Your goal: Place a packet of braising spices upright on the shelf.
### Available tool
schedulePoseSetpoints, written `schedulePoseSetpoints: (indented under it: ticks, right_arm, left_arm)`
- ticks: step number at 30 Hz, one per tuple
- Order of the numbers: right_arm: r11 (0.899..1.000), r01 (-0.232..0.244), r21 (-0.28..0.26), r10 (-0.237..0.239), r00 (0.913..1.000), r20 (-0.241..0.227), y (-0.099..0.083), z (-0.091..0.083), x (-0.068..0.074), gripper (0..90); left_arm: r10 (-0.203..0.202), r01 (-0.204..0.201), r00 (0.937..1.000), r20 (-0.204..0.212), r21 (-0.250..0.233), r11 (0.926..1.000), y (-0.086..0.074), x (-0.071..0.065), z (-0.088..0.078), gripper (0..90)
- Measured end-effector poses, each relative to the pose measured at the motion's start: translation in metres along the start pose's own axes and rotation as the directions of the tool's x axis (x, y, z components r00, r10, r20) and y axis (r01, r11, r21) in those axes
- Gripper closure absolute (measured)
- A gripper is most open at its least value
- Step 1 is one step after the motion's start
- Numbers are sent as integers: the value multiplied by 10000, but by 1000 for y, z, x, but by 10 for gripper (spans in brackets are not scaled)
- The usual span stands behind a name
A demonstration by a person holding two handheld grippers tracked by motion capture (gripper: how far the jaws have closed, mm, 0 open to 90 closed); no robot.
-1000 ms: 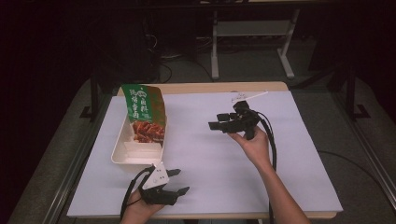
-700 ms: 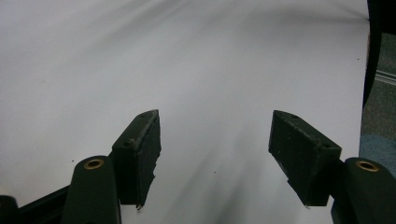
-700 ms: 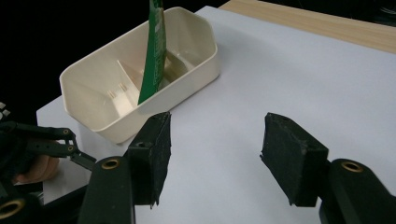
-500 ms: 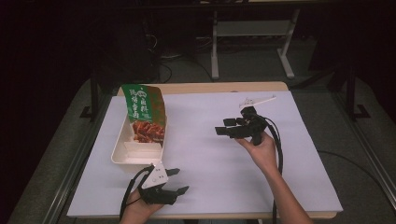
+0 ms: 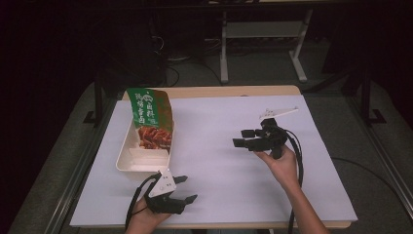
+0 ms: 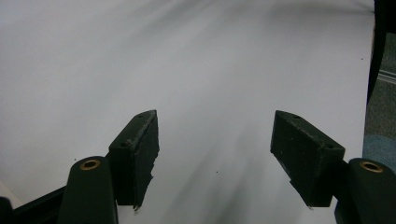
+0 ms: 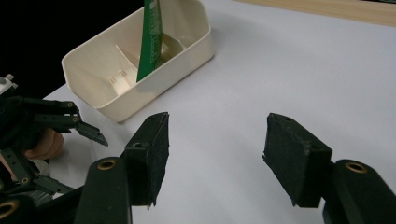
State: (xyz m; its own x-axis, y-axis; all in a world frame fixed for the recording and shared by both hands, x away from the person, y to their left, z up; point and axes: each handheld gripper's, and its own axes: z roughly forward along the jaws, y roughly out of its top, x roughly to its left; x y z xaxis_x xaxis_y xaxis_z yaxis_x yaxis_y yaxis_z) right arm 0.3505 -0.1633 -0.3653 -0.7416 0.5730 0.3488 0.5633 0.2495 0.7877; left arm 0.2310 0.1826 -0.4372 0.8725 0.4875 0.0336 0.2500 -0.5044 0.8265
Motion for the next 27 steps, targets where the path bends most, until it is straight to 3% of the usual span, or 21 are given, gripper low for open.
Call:
schedulePoseSetpoints:
  ticks: [27]
  right_arm:
    - [9991, -397, 150, 398, 9992, -56, -42, -20, -2, 372]
  left_arm:
    - [45, -44, 10000, -14, 99, 9999, 1, -3, 2, 299]
